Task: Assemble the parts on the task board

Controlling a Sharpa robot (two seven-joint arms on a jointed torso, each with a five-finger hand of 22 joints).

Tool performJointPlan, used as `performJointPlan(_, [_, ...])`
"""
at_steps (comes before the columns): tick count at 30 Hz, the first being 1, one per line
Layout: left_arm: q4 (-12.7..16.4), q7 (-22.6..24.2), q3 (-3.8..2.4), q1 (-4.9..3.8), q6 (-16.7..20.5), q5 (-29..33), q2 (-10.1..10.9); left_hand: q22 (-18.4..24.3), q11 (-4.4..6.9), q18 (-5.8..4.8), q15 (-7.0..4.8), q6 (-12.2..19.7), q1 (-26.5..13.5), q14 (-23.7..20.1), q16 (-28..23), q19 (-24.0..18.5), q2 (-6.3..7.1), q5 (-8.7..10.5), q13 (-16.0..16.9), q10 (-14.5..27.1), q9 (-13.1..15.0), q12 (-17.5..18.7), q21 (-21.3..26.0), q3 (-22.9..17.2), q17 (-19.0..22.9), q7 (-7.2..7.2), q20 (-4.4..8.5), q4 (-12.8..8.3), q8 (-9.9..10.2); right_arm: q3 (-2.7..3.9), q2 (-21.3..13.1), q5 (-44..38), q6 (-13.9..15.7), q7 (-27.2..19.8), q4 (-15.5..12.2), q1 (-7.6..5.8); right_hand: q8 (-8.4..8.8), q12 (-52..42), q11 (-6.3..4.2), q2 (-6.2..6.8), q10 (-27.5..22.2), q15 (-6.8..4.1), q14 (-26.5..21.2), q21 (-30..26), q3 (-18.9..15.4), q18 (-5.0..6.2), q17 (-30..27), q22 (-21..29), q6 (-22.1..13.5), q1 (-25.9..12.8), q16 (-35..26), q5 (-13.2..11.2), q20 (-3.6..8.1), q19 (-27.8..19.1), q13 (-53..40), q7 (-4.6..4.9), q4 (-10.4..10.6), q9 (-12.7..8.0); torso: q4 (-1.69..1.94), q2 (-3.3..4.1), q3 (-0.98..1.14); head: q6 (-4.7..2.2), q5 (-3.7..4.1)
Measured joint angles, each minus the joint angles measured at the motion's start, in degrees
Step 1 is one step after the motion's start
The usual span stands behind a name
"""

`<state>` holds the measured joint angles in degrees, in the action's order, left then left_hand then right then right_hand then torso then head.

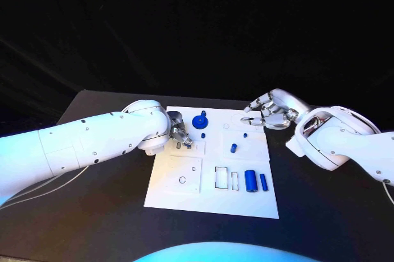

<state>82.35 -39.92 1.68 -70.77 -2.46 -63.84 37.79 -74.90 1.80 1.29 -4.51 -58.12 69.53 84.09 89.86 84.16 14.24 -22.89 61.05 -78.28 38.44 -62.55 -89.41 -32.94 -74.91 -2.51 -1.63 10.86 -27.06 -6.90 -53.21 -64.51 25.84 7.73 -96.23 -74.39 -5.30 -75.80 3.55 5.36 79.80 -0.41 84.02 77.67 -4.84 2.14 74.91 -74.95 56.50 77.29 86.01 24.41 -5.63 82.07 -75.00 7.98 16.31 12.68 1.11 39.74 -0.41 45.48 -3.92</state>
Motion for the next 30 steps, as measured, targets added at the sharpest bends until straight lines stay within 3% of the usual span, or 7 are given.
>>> performJointPlan(11, [-0.2, 0.0, -0.03, 0.02, -0.8, -0.2, -0.2, 0.0, 0.00, 0.00, -0.20, 0.4, -0.7, -0.2, 0.0, -0.2, -0.70, 0.43, 0.0, 0.0, 0.2, 0.0, 0.0, 0.7, 0.0, 0.40, 0.20, -1.3, -0.2, 0.00, 0.0, 0.0, 0.0, 0.0, 0.0, 0.01, 0.00, 0.0, 0.00, -0.30, 0.0, 0.00, 0.0, 0.0, -0.1, 0.00, 0.0, 0.0, 0.2, -0.3, 0.0, 0.0, 0.00, 0.0, 0.0, -0.18, 0.1, 0.0, -0.02, -0.02, 0.01, 0.13, 0.01])
performJointPlan(30, [-0.1, 0.1, 0.01, 0.14, -2.1, -0.5, -0.1, 0.0, 0.53, 0.01, -0.61, 0.4, -1.0, -0.2, 0.0, -0.2, -1.08, 0.62, 1.0, -0.5, 0.2, -0.8, 0.0, 0.6, 0.0, 0.41, 0.20, -1.6, -0.8, 0.00, 0.0, 0.0, 0.0, 0.0, 0.1, 0.04, 0.00, 0.0, 0.00, -0.29, 0.0, 0.00, 0.0, 0.0, -0.1, 0.00, 0.0, 0.0, 0.2, -0.3, 0.0, 0.0, 0.00, 0.0, 0.0, -0.18, 0.1, 0.0, 0.01, -0.02, 0.01, 0.38, -0.11])
